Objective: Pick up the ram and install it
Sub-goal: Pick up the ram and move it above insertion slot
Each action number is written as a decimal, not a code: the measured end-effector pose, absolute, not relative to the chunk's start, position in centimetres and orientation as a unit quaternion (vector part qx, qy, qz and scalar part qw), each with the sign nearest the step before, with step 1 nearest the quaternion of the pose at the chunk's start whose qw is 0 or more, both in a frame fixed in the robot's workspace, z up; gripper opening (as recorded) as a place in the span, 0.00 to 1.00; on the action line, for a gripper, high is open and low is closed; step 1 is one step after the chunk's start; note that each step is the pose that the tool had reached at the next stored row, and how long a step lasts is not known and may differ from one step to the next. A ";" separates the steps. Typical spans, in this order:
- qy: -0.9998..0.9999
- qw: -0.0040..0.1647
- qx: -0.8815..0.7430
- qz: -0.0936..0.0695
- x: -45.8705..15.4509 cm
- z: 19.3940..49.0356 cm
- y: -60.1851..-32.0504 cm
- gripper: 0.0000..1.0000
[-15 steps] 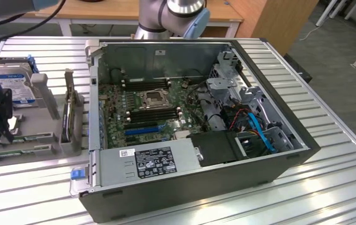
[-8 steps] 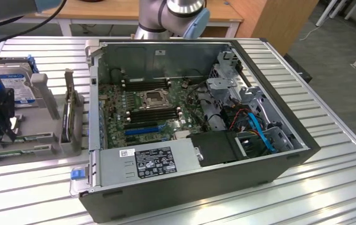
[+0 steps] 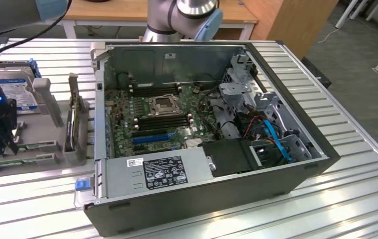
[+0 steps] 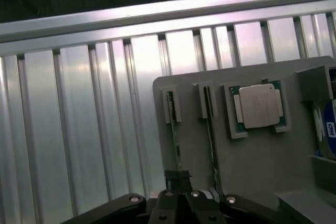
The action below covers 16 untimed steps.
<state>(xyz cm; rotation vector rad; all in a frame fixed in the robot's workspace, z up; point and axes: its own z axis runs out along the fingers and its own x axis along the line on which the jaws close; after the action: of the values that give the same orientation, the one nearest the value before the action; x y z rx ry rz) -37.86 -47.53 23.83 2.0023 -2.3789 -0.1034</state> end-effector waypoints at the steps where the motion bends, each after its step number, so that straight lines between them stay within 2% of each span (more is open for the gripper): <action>1: -0.765 0.015 0.643 -0.033 -38.3 23.6 -47.5 0.11; 13: -0.764 0.015 0.644 -0.032 -39.2 22.7 -47.3 0.11; 16: -0.763 0.003 0.646 -0.021 -39.3 22.6 -47.3 0.11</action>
<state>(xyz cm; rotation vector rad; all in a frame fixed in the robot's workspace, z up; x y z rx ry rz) -39.28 -47.31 22.62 2.0268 -2.3914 -0.0669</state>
